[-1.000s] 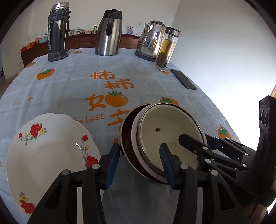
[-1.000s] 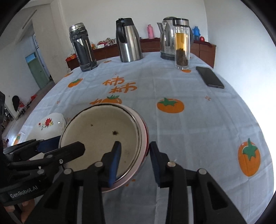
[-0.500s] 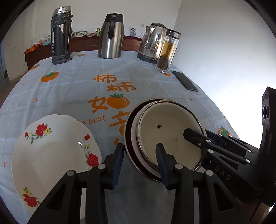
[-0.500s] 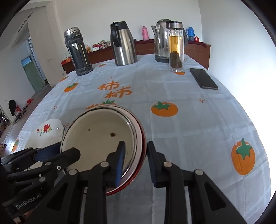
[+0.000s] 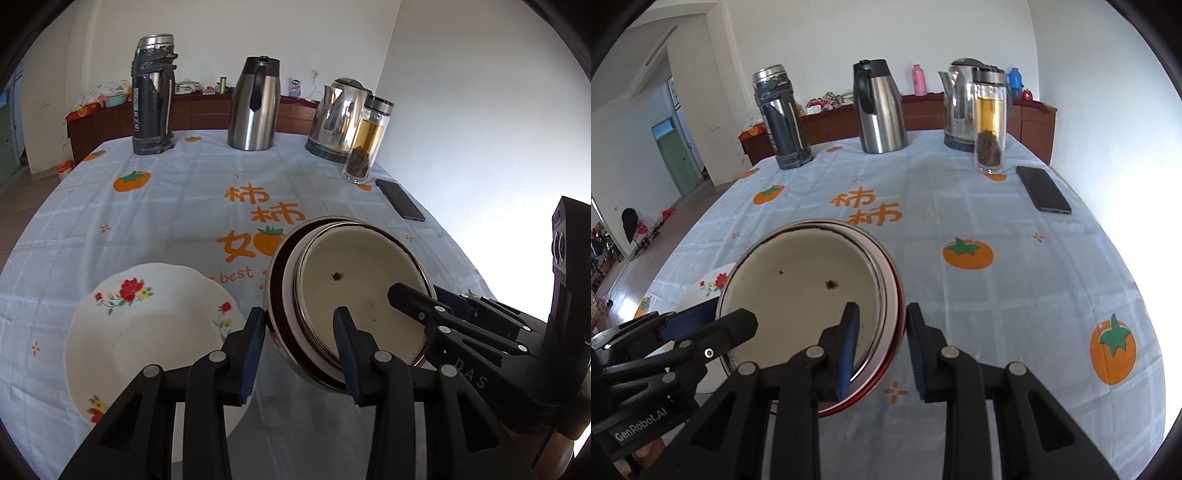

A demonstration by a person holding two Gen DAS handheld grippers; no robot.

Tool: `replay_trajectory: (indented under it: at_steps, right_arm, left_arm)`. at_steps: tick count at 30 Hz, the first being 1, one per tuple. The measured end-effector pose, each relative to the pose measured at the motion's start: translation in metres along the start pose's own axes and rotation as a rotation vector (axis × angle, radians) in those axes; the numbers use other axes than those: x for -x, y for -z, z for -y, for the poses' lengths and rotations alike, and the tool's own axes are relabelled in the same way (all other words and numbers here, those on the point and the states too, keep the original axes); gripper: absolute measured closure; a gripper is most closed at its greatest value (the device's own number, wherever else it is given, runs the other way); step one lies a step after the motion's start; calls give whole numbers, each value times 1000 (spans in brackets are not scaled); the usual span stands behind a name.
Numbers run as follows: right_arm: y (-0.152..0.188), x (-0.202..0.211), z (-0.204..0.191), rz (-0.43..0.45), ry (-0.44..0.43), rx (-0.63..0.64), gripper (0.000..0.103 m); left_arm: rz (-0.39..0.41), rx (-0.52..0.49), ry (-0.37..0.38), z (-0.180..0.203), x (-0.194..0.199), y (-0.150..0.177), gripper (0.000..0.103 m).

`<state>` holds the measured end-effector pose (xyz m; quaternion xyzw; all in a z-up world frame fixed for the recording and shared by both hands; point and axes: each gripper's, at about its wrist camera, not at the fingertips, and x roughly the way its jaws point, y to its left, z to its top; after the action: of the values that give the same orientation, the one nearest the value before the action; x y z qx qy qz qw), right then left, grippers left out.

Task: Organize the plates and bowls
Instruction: 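Carry the nested bowls with the left tool over the red-flower plate stack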

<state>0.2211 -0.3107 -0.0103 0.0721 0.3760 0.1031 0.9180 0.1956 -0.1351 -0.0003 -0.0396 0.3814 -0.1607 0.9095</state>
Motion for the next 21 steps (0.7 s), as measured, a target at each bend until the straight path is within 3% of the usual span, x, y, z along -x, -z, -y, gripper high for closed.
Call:
replay_trajectory:
  at_steps: [12,21]
  right_arm:
    - [-7,-3,-48,6,-72,71,77]
    - [-8,-17,-85,-20,-107,128,77]
  left_arm:
    - [61,48,-65,-37,32,-3,62]
    - [56,111,-107,-73,40,6,62]
